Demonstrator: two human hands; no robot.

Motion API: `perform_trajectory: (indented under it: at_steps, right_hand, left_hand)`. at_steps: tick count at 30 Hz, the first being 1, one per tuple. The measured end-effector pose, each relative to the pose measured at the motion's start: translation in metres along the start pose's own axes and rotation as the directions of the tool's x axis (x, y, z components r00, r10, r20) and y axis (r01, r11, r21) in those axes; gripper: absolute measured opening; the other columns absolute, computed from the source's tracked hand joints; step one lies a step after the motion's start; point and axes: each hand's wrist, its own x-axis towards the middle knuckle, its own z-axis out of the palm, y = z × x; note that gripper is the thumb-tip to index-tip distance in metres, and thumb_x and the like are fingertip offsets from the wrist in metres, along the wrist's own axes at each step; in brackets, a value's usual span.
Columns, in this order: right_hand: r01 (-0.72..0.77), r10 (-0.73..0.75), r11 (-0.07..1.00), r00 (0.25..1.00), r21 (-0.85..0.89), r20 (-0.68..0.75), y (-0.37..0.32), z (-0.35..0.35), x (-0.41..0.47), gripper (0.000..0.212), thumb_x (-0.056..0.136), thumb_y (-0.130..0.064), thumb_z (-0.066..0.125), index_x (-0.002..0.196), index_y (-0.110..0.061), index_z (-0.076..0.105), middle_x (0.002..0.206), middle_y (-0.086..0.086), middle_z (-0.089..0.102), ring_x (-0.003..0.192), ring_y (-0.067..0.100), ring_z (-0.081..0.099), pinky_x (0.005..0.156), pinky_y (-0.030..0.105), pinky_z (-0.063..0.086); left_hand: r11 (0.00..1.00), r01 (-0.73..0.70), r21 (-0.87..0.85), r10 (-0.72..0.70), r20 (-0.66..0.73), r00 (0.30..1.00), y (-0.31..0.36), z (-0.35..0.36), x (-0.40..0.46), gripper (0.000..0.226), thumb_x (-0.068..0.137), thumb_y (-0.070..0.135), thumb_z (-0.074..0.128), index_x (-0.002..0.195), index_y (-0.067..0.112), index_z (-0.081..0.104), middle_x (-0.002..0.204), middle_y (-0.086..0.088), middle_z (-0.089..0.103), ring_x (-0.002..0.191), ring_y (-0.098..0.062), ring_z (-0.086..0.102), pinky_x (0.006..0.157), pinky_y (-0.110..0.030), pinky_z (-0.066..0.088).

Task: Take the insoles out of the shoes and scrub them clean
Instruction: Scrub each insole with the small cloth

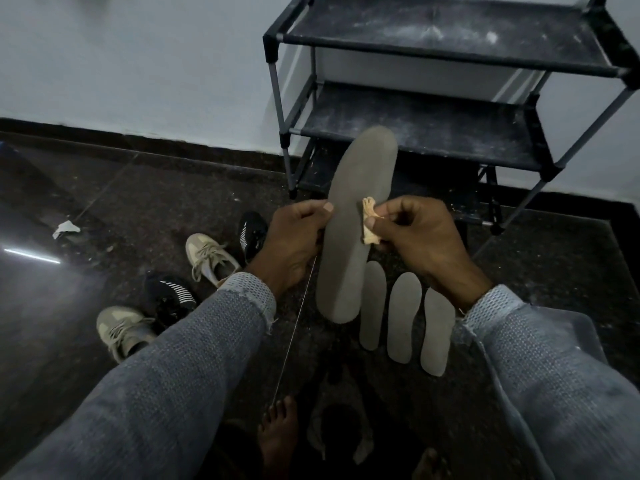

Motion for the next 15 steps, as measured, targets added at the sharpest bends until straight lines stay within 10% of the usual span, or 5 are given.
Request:
perform_trajectory:
  at_steps: [15]
  right_hand:
    - [-0.157, 0.146, 0.977, 0.986, 0.147, 0.085, 0.0016, 0.0015, -0.0004, 0.011, 0.085, -0.003, 0.069, 0.095, 0.000, 0.067, 0.080, 0.011, 0.066, 0.058, 0.005, 0.064, 0.056, 0.018, 0.056]
  left_hand:
    - [0.991, 0.072, -0.117, -0.066, 0.059, 0.996, -0.0031, -0.0020, 0.0008, 0.011, 0.094, 0.012, 0.057, 0.097, 0.009, 0.067, 0.084, -0.003, 0.073, 0.071, -0.012, 0.070, 0.061, -0.023, 0.056]
